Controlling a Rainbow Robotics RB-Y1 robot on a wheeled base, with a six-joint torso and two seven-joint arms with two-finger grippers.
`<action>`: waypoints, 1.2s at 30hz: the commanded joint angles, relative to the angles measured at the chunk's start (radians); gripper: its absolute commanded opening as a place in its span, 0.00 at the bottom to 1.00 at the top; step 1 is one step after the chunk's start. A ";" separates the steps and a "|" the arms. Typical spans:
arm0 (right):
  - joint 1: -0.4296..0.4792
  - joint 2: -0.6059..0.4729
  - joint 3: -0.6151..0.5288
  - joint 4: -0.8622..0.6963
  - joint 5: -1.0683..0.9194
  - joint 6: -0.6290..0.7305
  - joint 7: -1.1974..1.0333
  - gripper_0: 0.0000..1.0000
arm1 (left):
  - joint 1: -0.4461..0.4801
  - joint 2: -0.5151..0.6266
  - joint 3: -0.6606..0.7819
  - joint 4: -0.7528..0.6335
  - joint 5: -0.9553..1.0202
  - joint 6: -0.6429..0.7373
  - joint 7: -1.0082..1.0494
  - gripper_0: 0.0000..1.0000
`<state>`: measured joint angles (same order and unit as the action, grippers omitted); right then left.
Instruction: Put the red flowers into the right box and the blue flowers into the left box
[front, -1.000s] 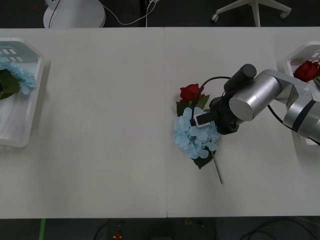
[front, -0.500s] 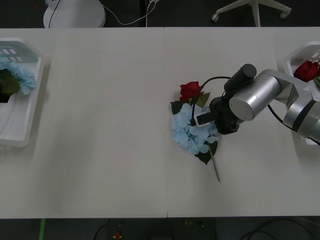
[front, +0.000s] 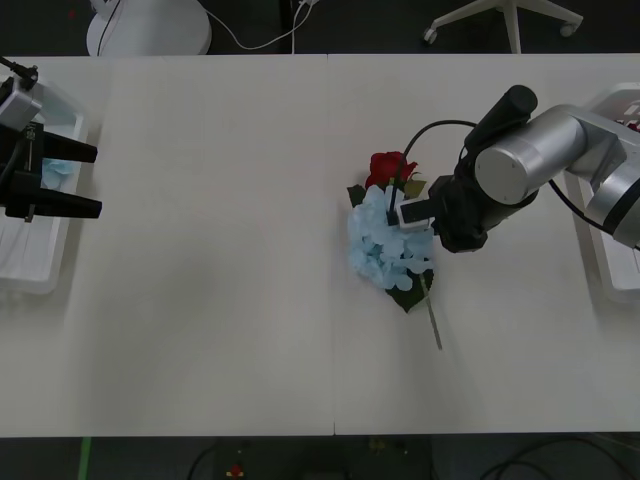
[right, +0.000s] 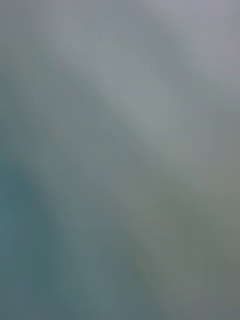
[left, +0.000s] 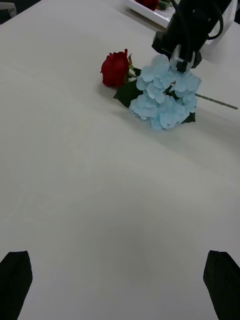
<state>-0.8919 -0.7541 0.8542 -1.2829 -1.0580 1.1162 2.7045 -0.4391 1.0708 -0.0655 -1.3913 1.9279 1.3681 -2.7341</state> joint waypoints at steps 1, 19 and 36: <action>-0.052 -0.090 -0.113 -0.065 0.056 0.076 0.001 0.00 | -0.012 0.044 -0.010 -0.025 0.031 -0.015 0.029 1.00; -0.052 -0.208 -0.282 -0.320 -0.149 0.310 0.001 0.00 | -0.012 0.057 -0.010 -0.014 0.023 -0.014 0.029 1.00; -0.050 -0.231 -0.503 -0.308 -0.436 0.530 0.001 0.00 | -0.012 0.057 -0.010 0.009 0.023 -0.024 0.029 1.00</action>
<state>-0.8961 -0.9288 0.4154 -1.5865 -1.4268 1.6219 2.7045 -0.4391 1.0741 -0.0735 -1.3844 1.9436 1.3597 -2.7341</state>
